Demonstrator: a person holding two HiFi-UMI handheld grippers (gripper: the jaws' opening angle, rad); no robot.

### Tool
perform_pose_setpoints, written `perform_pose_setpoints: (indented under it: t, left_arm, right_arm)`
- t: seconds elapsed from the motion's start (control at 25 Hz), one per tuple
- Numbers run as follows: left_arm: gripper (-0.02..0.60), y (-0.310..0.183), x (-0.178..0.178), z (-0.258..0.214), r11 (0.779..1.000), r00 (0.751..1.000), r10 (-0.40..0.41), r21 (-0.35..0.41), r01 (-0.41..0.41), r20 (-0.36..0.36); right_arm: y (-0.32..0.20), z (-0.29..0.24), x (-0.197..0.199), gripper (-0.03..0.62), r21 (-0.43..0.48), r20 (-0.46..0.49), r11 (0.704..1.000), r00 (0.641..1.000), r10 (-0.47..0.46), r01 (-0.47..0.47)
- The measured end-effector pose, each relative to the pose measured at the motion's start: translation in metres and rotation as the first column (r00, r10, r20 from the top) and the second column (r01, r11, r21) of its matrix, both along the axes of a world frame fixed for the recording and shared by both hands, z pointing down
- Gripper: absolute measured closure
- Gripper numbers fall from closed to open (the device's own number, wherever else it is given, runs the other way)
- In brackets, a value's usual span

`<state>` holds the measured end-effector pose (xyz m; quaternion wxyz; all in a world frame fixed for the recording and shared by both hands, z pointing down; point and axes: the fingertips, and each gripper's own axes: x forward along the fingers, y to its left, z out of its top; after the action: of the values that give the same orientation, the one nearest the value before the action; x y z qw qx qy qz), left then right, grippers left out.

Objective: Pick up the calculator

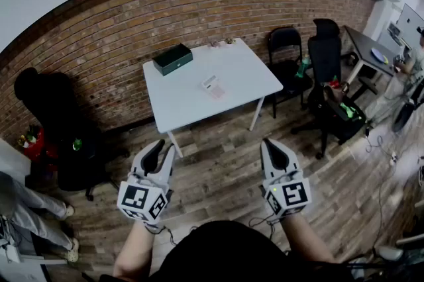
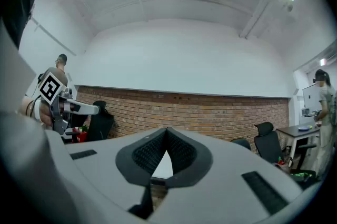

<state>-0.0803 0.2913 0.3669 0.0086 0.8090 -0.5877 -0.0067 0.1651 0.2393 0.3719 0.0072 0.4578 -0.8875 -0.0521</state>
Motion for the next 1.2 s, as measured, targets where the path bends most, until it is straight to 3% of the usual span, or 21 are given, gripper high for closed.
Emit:
perform_pose_setpoints:
  t: [0.24, 0.64, 0.72, 0.84, 1.2]
  left_arm:
    - [0.48, 0.012, -0.031, 0.003, 1.0, 1.0, 0.004, 0.001, -0.004, -0.001]
    - [0.472, 0.032, -0.085, 0.041, 0.998, 0.994, 0.039, -0.053, -0.045, -0.097]
    - [0.437, 0.034, -0.093, 0.058, 0.995, 0.992, 0.044, -0.082, -0.054, -0.115]
    - [0.396, 0.043, -0.107, 0.084, 0.989, 0.988, 0.042, -0.134, -0.063, -0.15]
    - [0.393, 0.032, -0.13, 0.119, 0.979, 0.983, -0.012, -0.202, -0.026, -0.183]
  right_arm:
    - [0.013, 0.007, -0.025, 0.591, -0.024, -0.007, 1.0, 1.0, 0.017, -0.017]
    - [0.034, 0.018, -0.05, 0.586, -0.064, 0.005, 0.991, 0.993, 0.116, -0.116]
    - [0.037, 0.026, -0.053, 0.53, -0.084, -0.021, 0.987, 0.991, 0.133, -0.134]
    - [0.04, 0.041, -0.062, 0.496, -0.122, -0.042, 0.981, 0.988, 0.147, -0.151]
    - [0.008, 0.07, -0.091, 0.491, -0.182, -0.017, 0.979, 0.995, 0.096, -0.097]
